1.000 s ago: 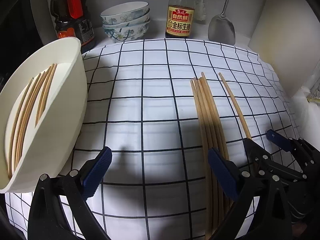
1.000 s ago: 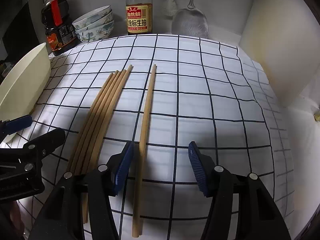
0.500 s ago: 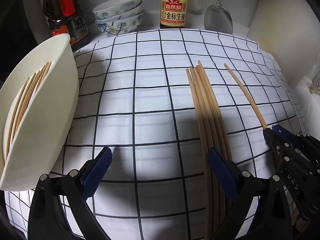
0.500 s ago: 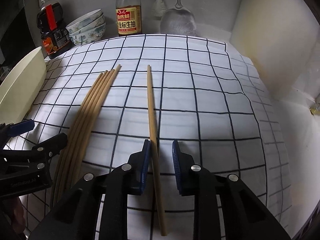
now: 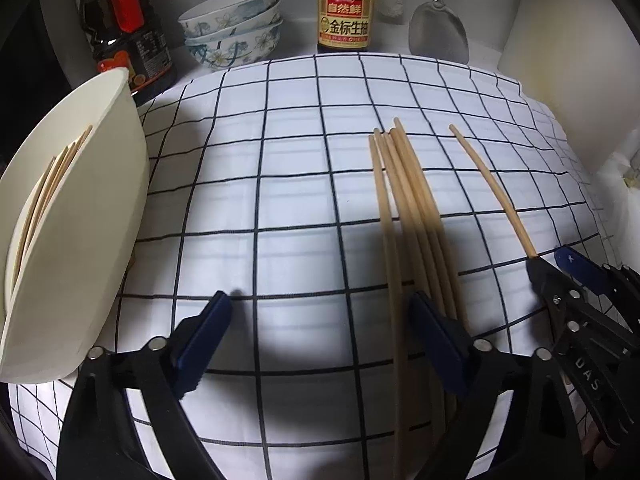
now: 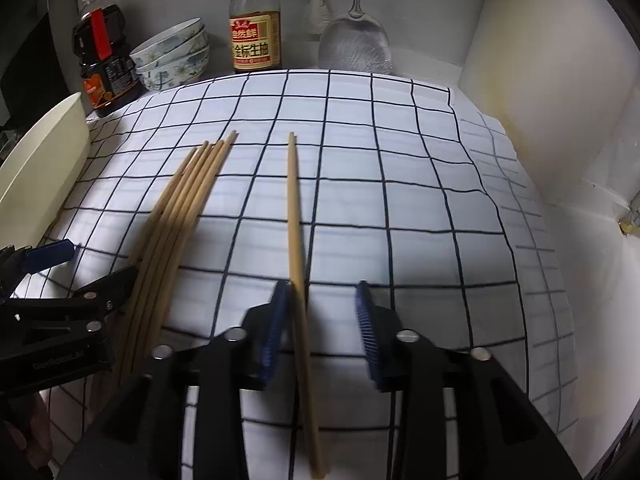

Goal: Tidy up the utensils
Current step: 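Close the right tool on a single chopstick, then lift the chopstick with the right tool and carry it over the tray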

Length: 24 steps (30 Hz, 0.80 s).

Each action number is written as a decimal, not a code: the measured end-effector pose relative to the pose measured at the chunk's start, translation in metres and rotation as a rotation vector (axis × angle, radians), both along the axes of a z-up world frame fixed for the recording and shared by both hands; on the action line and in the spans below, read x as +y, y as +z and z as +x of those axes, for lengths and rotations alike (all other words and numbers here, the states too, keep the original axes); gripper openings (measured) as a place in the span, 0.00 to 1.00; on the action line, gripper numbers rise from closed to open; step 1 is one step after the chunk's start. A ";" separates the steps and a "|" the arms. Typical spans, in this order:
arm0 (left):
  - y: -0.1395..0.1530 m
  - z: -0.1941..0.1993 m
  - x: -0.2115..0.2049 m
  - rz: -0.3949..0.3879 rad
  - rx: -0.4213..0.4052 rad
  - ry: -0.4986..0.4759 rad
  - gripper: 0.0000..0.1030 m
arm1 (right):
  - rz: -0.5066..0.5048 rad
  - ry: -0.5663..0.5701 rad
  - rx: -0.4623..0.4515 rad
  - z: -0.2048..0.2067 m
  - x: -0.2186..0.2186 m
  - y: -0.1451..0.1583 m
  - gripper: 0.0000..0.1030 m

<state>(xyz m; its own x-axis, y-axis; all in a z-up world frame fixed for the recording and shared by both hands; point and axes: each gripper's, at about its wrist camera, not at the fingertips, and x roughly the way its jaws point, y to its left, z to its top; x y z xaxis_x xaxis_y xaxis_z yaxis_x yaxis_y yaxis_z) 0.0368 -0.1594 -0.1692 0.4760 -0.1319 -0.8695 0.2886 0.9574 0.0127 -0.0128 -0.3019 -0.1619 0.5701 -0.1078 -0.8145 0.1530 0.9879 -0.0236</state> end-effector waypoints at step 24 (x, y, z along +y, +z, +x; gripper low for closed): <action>0.025 -0.014 -0.002 -0.076 0.047 -0.056 0.07 | 0.137 0.031 0.001 -0.014 0.009 0.021 0.06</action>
